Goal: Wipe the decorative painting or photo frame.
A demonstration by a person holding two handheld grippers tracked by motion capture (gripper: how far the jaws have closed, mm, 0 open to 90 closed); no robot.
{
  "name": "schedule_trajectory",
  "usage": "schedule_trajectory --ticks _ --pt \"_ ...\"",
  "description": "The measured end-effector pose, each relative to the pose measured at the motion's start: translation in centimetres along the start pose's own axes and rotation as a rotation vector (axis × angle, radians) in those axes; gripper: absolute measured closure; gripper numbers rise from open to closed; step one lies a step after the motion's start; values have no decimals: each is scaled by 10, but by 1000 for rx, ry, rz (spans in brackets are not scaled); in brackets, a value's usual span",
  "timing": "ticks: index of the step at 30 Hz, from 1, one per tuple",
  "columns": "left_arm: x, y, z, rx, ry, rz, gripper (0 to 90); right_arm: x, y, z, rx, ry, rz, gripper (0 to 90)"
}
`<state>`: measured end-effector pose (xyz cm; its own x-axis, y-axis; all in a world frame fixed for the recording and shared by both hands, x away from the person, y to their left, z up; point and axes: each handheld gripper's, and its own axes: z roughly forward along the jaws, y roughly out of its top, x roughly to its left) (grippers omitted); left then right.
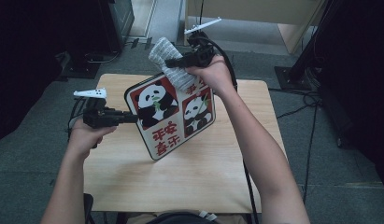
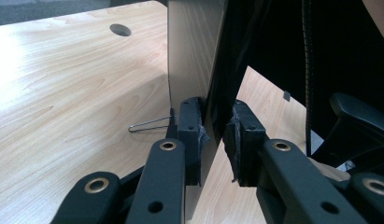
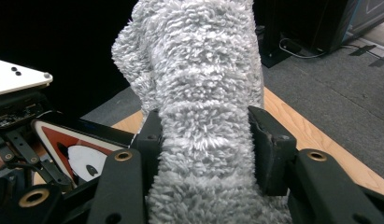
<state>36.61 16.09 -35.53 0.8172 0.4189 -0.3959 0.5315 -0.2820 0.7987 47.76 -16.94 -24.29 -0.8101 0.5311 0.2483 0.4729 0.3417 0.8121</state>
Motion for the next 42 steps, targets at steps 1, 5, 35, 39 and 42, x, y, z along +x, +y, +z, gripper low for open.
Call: schedule_trajectory --ticks 1,5,35,39,42 --pt "0 0 0 0 -1 -2 771 -1 0 -1 -1 -1 4 543" --pt "0 0 0 0 0 -2 772 -6 -2 -4 -8 -9 10 544" --pt "0 -1 0 -4 -2 0 774 -32 -4 -19 -23 -54 57 546" --pt "0 -1 0 -4 -2 1 775 -36 -4 -22 -23 -63 59 548" --pt "1 -1 0 -3 -4 0 774 -38 -3 -24 -18 -73 58 548"
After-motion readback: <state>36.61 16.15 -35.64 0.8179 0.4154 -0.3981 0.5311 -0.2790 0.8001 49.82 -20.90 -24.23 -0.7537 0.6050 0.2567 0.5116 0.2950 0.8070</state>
